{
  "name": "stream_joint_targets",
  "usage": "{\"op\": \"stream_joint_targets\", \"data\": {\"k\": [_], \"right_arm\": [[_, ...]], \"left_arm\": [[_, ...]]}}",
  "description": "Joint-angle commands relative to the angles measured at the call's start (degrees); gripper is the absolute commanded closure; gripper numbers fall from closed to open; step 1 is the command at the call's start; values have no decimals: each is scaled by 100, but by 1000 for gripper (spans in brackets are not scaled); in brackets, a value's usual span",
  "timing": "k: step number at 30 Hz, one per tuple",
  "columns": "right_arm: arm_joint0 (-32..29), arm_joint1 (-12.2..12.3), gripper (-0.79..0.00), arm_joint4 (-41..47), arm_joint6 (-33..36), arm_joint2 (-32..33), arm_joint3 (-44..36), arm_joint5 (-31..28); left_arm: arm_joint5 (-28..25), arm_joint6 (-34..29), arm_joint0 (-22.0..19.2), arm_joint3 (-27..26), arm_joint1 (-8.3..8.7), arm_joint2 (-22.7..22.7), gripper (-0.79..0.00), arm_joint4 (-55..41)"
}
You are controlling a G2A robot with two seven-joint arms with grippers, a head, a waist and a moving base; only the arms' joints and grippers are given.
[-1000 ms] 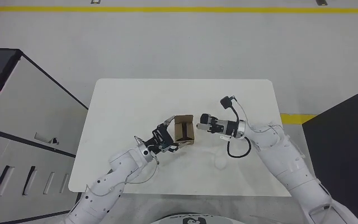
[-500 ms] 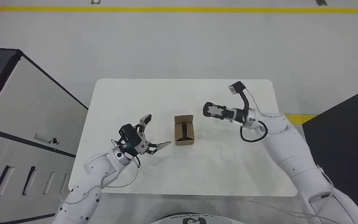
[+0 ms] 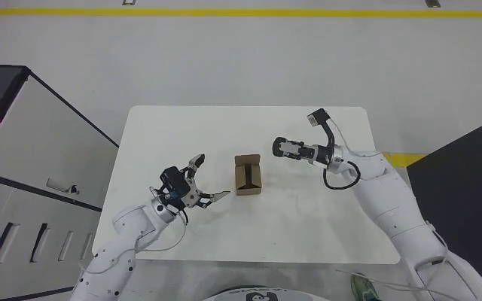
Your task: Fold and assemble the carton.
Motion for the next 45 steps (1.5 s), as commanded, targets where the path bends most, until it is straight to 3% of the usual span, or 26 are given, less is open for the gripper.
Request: {"op": "stream_joint_targets", "data": {"k": [1, 4, 10, 17, 24, 32, 34, 41, 45], "right_arm": [[0, 0, -785, 1, 0, 0, 0, 0], [115, 4, -785, 117, 98, 51, 5, 168], [989, -56, -785, 592, 1274, -98, 837, 467], [1930, -289, -785, 656, 1755, -958, 1435, 946], [2602, -648, -785, 495, 1396, -1914, 1953, 587], [2586, -646, -785, 443, 1352, -1920, 1960, 601], [2543, -641, -785, -106, 1074, -2024, 1905, 810], [2589, -702, -785, -660, 659, -2098, 2024, 850], [2642, -792, -711, -722, 640, -2189, 2225, 787]], "left_arm": [[-1, 0, 0, 0, 0, 0, -785, 0], [-1, 0, 0, 0, 0, 0, -785, 0], [-1, 0, 0, 0, 0, 0, -785, 0], [-1, 0, 0, 0, 0, 0, -785, 0], [-1, 0, 0, 0, 0, 0, -785, 0], [-1, 0, 0, 0, 0, 0, -785, 0], [-1, 0, 0, 0, 0, 0, -785, 0], [-1, 0, 0, 0, 0, 0, -785, 0], [-1, 0, 0, 0, 0, 0, -785, 0]]}}
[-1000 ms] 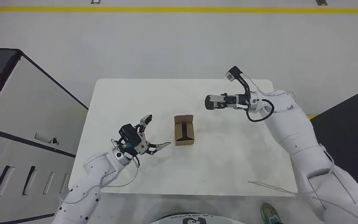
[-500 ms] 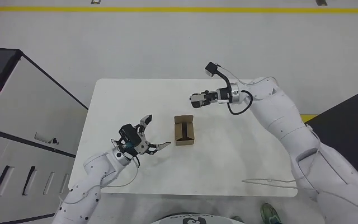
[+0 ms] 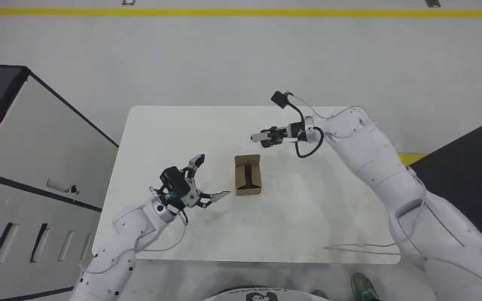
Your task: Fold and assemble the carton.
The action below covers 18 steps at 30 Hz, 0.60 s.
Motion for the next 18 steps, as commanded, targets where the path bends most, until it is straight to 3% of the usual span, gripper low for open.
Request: {"op": "stream_joint_targets", "data": {"k": [1, 6, 14, 15, 16, 18], "right_arm": [[32, -45, -711, 2, 27, -39, 92, -50], [94, -146, -745, 94, 91, -82, 316, -257], [153, -282, -723, 398, 214, -68, 609, -454], [211, -288, -785, 378, 160, -40, 618, -495], [221, -289, -785, 361, 148, -37, 624, -500], [221, -289, -785, 361, 148, -37, 624, -500]], "left_arm": [[-1, 0, 0, 0, 0, 0, -785, 0], [10, -95, 0, 23, -4, 21, -785, -71], [12, -305, 18, 208, 11, 48, -785, 30], [95, -296, 20, 173, 20, -29, -323, 64], [123, -296, 36, 154, 26, -76, 0, 82], [123, -296, 36, 154, 26, -76, 0, 82]]}}
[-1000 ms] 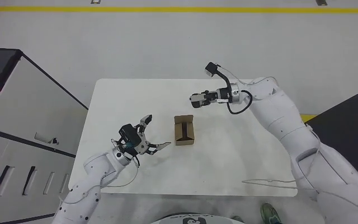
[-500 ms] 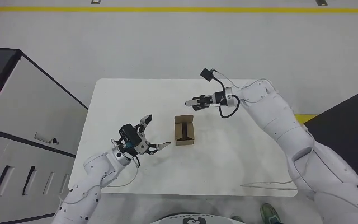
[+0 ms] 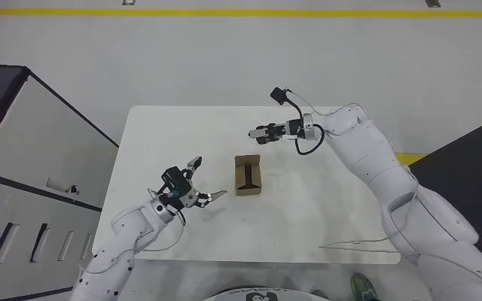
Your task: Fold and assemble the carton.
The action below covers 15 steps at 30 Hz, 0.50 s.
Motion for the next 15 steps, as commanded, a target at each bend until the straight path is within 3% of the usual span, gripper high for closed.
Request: {"op": "stream_joint_targets", "data": {"k": [1, 2, 4, 5, 15], "right_arm": [[-3, 1, -767, 0, 2, -1, -2, 3], [-3, 1, -477, 0, 2, -1, -2, 3], [-3, 1, -111, 0, 2, -1, -2, 3], [-3, 1, 0, 0, 2, -1, -2, 3], [-392, 5, 0, -351, -622, 19, -44, 305]], "left_arm": [[-5, 0, 0, 2, 0, 4, 0, -4], [-5, 0, 0, 2, 0, 4, 0, -4], [-5, 0, 0, 2, 0, 4, 0, -4], [-5, 0, 0, 2, 0, 4, 0, -4], [490, -167, -118, 498, -116, 915, 0, 540]]}}
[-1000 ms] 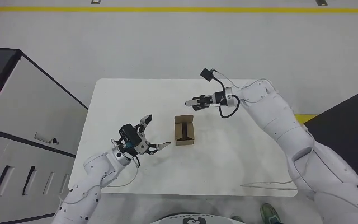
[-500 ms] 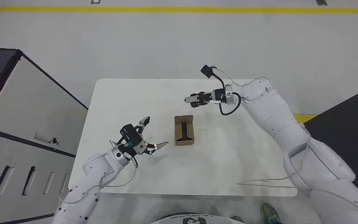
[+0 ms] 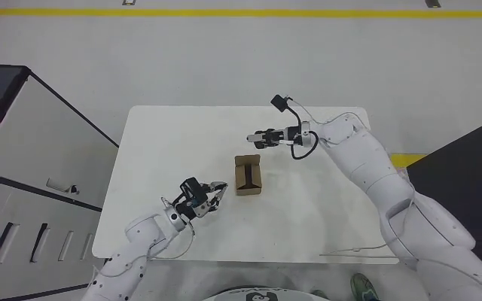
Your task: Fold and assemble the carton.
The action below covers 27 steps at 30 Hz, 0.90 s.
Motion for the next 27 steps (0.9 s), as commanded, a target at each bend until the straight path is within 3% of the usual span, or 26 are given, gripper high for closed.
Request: {"op": "stream_joint_targets", "data": {"k": [1, 11, 27], "right_arm": [[-50, -14, 0, -16, -57, -2, 24, 37], [-180, -165, 0, -134, -169, -125, 240, 179], [-144, -299, 0, -10, 413, -96, 591, 296]], "left_arm": [[125, 26, -88, 171, -34, 218, 0, 98], [243, -1, -433, 624, -149, 803, 0, 120], [1381, -4, -848, 1261, -337, 1139, 0, -36]]}}
